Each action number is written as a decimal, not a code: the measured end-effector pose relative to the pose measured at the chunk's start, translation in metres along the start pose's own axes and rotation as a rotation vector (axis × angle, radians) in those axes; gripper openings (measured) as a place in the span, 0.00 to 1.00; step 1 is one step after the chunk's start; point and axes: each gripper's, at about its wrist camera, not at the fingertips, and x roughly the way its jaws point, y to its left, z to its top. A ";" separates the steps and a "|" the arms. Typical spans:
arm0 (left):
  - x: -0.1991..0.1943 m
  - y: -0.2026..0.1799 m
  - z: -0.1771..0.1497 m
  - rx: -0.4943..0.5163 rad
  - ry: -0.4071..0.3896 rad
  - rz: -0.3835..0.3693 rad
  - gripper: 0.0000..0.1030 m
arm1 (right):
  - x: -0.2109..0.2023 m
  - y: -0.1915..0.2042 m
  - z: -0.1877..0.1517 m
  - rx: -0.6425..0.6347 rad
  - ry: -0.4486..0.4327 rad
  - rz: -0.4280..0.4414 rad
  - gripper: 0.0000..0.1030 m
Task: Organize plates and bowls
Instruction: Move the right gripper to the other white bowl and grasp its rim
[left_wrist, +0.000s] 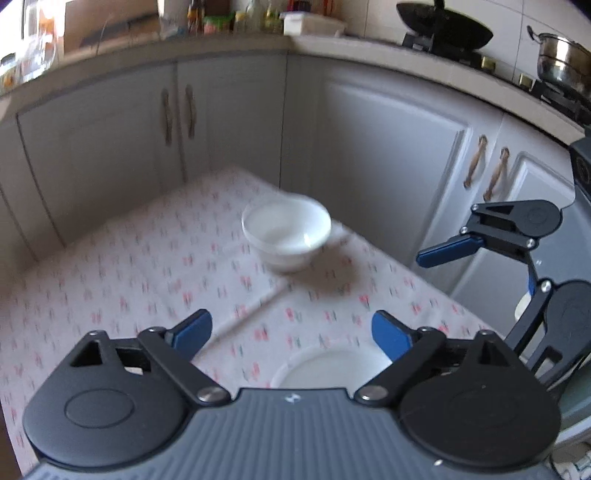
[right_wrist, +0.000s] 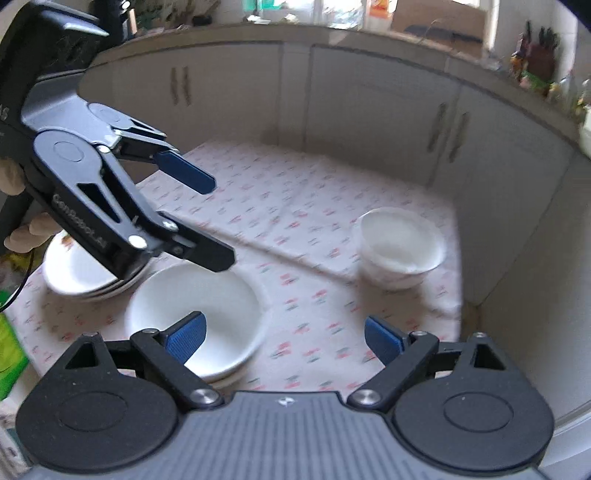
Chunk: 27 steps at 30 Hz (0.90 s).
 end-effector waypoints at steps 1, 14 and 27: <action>0.005 0.002 0.006 -0.001 -0.005 -0.006 0.92 | 0.000 -0.010 0.003 0.018 -0.006 -0.005 0.93; 0.099 0.023 0.045 0.004 0.070 -0.019 0.92 | 0.031 -0.108 0.030 0.171 -0.032 -0.039 0.88; 0.162 0.017 0.044 0.100 0.140 -0.038 0.90 | 0.111 -0.166 0.048 0.319 0.073 0.048 0.81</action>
